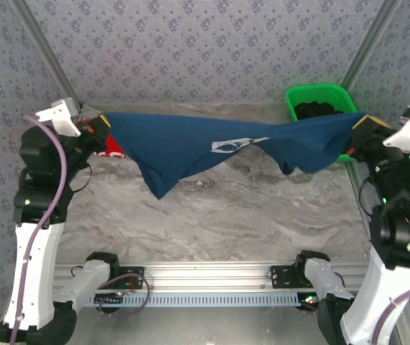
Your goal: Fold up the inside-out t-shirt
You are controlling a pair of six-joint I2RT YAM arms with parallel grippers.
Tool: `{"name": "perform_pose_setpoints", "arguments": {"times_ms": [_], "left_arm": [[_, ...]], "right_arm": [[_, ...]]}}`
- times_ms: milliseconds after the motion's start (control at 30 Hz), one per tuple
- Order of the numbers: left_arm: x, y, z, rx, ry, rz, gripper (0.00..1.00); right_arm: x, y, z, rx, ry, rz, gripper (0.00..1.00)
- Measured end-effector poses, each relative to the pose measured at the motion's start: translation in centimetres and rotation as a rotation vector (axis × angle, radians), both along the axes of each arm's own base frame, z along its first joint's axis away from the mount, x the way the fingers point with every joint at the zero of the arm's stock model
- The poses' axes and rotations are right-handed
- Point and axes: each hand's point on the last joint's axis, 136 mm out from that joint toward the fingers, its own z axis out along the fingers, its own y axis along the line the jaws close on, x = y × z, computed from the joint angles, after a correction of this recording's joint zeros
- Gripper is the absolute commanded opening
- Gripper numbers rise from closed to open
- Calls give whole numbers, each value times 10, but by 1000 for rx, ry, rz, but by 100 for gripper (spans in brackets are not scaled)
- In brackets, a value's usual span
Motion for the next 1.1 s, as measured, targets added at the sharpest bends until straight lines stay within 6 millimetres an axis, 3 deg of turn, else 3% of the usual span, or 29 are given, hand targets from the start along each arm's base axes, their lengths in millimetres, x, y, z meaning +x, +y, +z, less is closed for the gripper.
{"name": "perform_pose_setpoints", "arguments": {"times_ms": [167, 233, 300, 433, 600, 733, 833, 933, 1000, 1100], "left_arm": [[-21, 9, 48, 45, -89, 34, 0], [-25, 13, 65, 62, -125, 55, 0], [-16, 17, 76, 83, -139, 78, 0], [29, 20, 65, 119, -71, 110, 0], [104, 15, 24, 153, 70, 108, 0], [145, 17, -1, 175, 139, 115, 0], [166, 26, 11, 169, 109, 135, 0], [179, 36, 41, 154, 38, 148, 0], [183, 41, 68, 145, -24, 151, 0], [178, 45, 102, 138, -102, 150, 0]], "right_arm": [[-53, 5, 69, -73, -200, -33, 0], [-60, 5, 82, -87, -237, -41, 0], [-53, 3, 87, -98, -237, -49, 0], [-4, -8, 84, -102, -182, -55, 0], [94, -24, 64, -81, -92, -39, 0], [165, -33, 46, -46, -58, -13, 0], [205, -32, 44, -16, -69, 25, 0], [229, -24, 61, 6, -122, 78, 0], [234, -14, 79, 17, -179, 119, 0], [224, -3, 97, 23, -233, 152, 0]]}}
